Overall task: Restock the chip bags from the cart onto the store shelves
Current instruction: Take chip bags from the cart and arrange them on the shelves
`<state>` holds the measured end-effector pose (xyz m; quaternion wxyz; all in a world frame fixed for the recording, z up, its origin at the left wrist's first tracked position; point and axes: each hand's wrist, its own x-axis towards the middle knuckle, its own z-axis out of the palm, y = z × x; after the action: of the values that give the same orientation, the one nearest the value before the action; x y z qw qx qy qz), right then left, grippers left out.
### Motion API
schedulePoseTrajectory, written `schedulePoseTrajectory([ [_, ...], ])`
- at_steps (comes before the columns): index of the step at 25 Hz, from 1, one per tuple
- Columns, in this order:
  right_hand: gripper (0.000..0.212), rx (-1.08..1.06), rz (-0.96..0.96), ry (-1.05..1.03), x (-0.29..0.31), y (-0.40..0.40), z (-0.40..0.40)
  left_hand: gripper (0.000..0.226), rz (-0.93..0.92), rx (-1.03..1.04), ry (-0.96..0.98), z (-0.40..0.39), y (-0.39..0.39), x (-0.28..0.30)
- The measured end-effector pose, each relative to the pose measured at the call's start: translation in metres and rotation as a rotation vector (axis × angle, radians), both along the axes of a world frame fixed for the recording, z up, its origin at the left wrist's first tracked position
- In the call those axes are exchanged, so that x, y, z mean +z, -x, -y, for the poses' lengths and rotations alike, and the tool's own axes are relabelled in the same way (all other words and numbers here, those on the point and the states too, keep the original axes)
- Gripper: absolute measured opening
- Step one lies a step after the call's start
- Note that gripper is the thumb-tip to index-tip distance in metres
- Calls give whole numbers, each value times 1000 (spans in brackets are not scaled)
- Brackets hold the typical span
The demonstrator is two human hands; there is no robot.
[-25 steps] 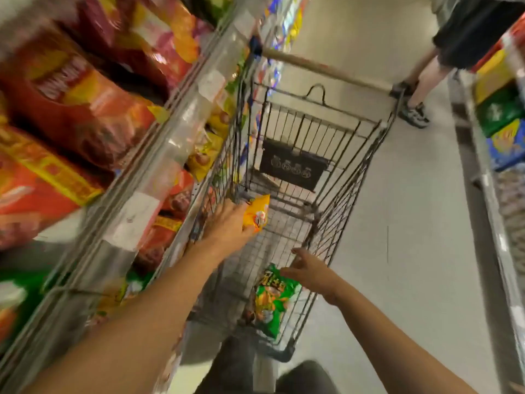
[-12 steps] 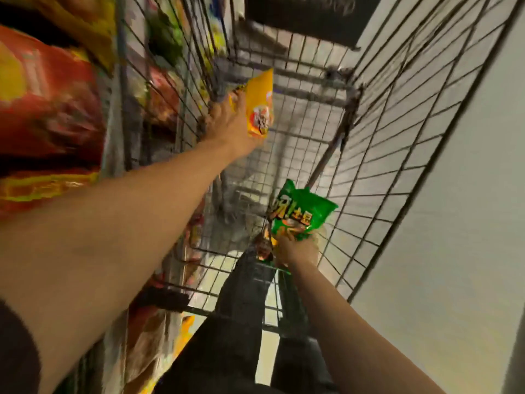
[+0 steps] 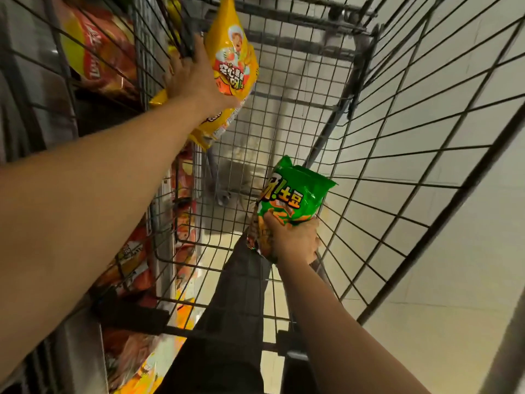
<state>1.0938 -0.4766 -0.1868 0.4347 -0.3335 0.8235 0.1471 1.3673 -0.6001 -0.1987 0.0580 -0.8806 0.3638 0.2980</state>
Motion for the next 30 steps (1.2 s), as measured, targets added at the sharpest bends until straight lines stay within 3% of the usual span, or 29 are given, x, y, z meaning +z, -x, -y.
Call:
schedulePoseTrajectory([
  [4, 66, -149, 178, 189, 19, -5, 0, 108, -23, -51, 96, -6, 11, 26],
  [8, 48, -184, 429, 305, 79, 0, 16, 100, -85, -24, 227, -13, 32, 86],
  [11, 46, -221, 669, 349, 137, 16, 48, 95, -139, 42, 418, -16, 46, 147],
  [14, 56, -41, 834, 458, 203, 35, 88, 95, -252, 256, 634, -12, 56, 216],
  [16, 60, 117, 919, 535, 248, 48, 115, 83, -311, 402, 753, -13, 59, 261],
  [20, 60, 354, 1071, 647, 320, 72, 171, 76, -272, 461, 831, -37, 71, 353],
  [23, 56, 376, 1233, 561, 361, 75, 202, 76, -296, 476, 836, -65, 85, 413],
  [27, 58, 383, 1405, 378, 403, 59, 204, 55, -375, 493, 946, -110, 109, 468],
  [30, 48, 394, 1467, 324, 425, 45, 189, 64, -301, 515, 1030, -145, 124, 502],
])
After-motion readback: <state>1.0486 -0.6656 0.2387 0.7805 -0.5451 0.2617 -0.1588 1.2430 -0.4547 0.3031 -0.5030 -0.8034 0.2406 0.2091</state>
